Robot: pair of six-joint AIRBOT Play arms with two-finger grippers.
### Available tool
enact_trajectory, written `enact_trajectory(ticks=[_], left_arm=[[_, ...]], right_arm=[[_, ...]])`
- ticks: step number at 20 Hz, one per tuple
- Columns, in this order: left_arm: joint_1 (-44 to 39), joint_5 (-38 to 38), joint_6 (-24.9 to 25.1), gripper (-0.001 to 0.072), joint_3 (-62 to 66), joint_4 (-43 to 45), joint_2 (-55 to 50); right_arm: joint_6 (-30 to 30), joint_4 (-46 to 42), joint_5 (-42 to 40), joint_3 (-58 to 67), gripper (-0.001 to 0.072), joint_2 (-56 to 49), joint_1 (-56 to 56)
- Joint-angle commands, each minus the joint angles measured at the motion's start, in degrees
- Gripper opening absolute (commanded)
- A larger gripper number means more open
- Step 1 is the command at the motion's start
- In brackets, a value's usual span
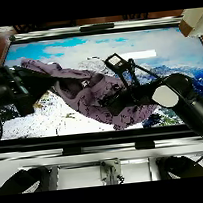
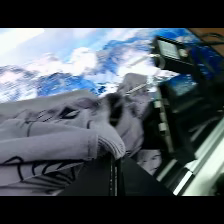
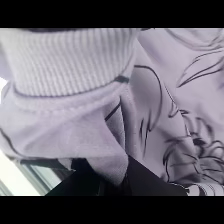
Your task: Fold the shirts.
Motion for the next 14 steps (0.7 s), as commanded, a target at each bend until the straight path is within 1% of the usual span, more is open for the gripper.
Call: enact_trajectory(ticks=[1, 2, 4, 5, 6, 7, 10, 12, 14], left_arm=[[-9.4, 8.4, -0.4, 0.005, 0.4, -0.1, -2.8], [-11.1, 8.8, -0.4, 0.005, 0.4, 0.6, -3.5], [-12.7, 6.1, -0.5, 0.005, 0.4, 5.8, -3.9], [-12.3, 4.9, -1.0, 0.005, 0.5, 8.7, -3.5], [-11.5, 4.6, -2.9, 0.005, 0.5, 11.9, -2.7], [-10.5, 4.6, -4.3, 0.005, 0.8, 12.8, -1.6], [-8.6, 5.6, -5.0, 0.005, 5.2, 12.8, 1.1], [-8.1, 8.8, -6.0, 0.005, 7.8, 12.9, 1.5], [-8.1, 11.3, -6.1, 0.005, 7.9, 14.1, 1.0]], right_arm=[[0.2, 0.8, -1.2, 0.8, 0.0071, 0.0, 0.0], [0.2, 0.8, -1.1, 0.8, 0.0071, 0.1, 0.0], [0.2, 0.8, -1.1, 0.8, 0.0072, 0.6, 0.0], [0.2, 0.5, -1.1, 0.8, 0.0071, 1.2, 0.0], [-0.1, -1.1, -1.2, 0.8, 0.0071, 2.1, 0.0], [-0.2, -4.1, -1.6, 0.9, 0.0072, 3.3, 0.0], [0.7, -14.4, 0.5, 5.1, 0.0071, 5.3, 0.0], [1.2, -16.5, 1.1, 8.3, 0.0071, 5.3, 0.0], [1.2, -15.2, -0.1, 10.1, 0.0071, 5.3, 0.0]])
